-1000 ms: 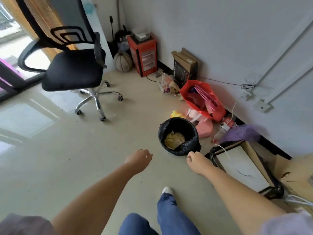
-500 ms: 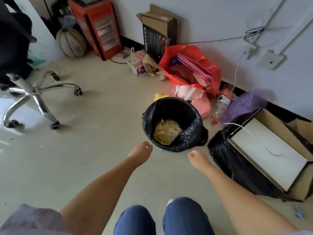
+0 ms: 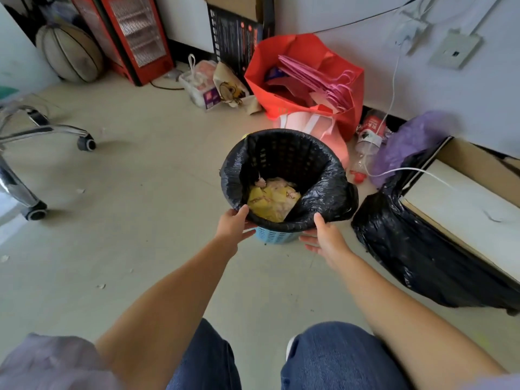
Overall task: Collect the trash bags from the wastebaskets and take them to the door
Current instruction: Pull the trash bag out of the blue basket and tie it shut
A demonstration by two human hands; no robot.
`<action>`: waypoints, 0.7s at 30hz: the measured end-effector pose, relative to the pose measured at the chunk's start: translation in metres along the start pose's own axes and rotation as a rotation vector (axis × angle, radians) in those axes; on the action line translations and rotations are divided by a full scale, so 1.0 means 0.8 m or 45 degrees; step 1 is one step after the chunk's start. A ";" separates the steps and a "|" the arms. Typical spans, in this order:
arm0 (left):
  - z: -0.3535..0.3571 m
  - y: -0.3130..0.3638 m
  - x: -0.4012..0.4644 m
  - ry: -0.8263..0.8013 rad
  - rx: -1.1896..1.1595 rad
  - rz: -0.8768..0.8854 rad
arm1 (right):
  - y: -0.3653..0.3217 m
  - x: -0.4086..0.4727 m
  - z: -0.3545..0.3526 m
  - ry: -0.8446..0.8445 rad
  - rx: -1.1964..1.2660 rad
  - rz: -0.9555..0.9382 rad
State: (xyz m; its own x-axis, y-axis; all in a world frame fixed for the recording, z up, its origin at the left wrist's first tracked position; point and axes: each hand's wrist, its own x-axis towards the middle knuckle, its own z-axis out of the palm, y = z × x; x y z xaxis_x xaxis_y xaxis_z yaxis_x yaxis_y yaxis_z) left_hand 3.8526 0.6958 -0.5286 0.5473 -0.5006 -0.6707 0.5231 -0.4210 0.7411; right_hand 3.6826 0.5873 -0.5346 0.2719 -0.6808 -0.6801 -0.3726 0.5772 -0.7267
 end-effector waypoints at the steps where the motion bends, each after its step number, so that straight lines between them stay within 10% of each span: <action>1: 0.001 0.002 -0.002 0.006 -0.055 -0.003 | -0.001 -0.001 0.000 -0.001 0.014 0.006; 21: -0.092 -0.032 -0.049 0.123 -0.515 -0.152 | 0.019 -0.023 0.020 -0.078 0.771 0.393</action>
State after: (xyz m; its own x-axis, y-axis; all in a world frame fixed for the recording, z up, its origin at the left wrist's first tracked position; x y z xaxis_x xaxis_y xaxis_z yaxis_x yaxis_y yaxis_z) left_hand 3.8655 0.7819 -0.5236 0.5162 -0.3850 -0.7651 0.7897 -0.1319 0.5991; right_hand 3.6861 0.6159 -0.5346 0.2893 -0.4284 -0.8561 0.1167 0.9034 -0.4126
